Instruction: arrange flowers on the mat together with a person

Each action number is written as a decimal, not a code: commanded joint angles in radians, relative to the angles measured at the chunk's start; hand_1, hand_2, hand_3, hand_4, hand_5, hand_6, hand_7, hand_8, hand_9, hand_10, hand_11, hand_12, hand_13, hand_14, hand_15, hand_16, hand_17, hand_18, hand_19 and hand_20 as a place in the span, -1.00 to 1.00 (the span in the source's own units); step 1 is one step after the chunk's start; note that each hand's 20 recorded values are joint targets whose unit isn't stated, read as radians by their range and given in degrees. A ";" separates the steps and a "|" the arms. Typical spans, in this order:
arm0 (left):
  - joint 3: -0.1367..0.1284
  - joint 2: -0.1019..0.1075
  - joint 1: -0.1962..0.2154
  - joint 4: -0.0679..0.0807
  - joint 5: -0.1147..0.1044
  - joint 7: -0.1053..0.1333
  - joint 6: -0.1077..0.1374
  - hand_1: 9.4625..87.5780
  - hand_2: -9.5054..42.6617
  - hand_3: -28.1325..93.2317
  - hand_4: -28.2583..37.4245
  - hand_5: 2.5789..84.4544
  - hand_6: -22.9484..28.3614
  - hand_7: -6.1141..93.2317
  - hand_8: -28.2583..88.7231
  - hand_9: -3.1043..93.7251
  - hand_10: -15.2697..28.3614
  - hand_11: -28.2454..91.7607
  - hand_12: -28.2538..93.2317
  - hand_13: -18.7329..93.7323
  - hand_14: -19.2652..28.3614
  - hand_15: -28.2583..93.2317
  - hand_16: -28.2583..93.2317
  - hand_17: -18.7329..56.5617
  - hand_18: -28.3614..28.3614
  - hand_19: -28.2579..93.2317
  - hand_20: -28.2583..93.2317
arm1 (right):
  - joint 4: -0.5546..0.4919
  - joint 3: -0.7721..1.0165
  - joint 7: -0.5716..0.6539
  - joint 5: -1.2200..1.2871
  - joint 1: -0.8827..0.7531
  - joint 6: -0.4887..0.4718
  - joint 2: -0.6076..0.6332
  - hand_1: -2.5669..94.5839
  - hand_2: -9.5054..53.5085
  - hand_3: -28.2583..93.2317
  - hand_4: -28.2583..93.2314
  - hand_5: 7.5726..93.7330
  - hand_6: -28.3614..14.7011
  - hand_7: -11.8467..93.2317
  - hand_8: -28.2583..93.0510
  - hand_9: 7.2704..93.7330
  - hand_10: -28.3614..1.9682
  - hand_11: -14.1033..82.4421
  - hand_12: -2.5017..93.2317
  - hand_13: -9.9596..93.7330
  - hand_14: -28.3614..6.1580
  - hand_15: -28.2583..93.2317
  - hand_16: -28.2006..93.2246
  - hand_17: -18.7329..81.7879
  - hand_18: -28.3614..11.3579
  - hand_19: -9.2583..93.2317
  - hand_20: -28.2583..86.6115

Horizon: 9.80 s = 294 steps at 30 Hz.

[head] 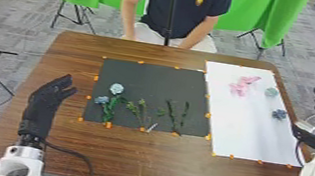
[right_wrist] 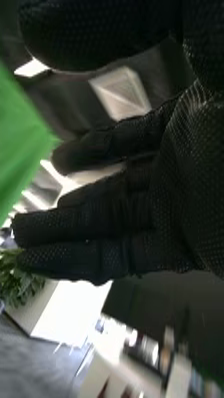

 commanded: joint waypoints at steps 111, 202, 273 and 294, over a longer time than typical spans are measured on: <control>-0.016 0.021 0.022 -0.005 -0.018 0.019 0.021 -0.67 -0.88 0.51 -0.88 -0.03 0.02 -0.55 -0.62 -0.21 0.20 -0.25 -0.21 -0.11 0.45 -0.25 -0.41 -0.44 0.40 -0.45 -0.26 | 0.300 -0.962 0.016 -0.566 0.637 -0.662 -0.295 0.96 -1.00 -1.00 0.17 0.74 0.40 -0.40 -0.37 1.00 0.21 -0.46 -0.20 1.00 0.58 0.53 -0.07 0.82 -0.13 1.00 0.44; -0.051 0.034 0.019 -0.038 -0.006 0.047 -0.001 -0.63 -0.89 0.51 -0.81 -0.02 0.01 -0.54 -0.62 -0.18 0.20 -0.24 -0.22 -0.10 0.45 -0.25 -0.42 -0.44 0.40 -0.46 -0.26 | -0.252 -0.352 -0.576 0.474 -0.166 -0.447 -0.166 -0.65 -0.54 0.73 -0.82 0.07 0.22 -0.54 -0.67 -0.03 -0.17 -0.58 -0.64 0.04 -0.23 -0.32 -0.17 -0.12 -0.34 -0.33 0.13; 0.031 -0.024 0.006 -0.012 0.045 -0.013 -0.054 -0.61 -0.84 0.50 -0.77 0.01 0.02 -0.54 -0.62 -0.12 0.23 -0.22 -0.23 -0.07 0.47 -0.23 -0.43 -0.44 0.40 -0.45 -0.26 | -0.201 -0.053 -0.424 0.681 -0.227 -0.523 -0.423 -0.67 -0.56 0.72 -0.81 0.09 0.23 -0.54 -0.67 0.08 -0.20 -0.56 -0.63 0.02 -0.30 -0.33 -0.14 -0.19 -0.32 -0.55 0.06; 0.017 -0.027 -0.024 0.004 0.058 -0.029 -0.100 -0.63 -0.84 0.51 -0.79 0.01 0.02 -0.55 -0.61 -0.12 0.23 -0.23 -0.23 -0.08 0.47 -0.24 -0.43 -0.44 0.40 -0.45 -0.26 | -0.191 -0.057 -0.445 0.672 -0.208 -0.507 -0.398 -0.65 -0.59 0.72 -0.81 0.10 0.23 -0.54 -0.67 0.08 -0.20 -0.56 -0.62 0.03 -0.27 -0.32 -0.14 -0.19 -0.31 -0.54 0.06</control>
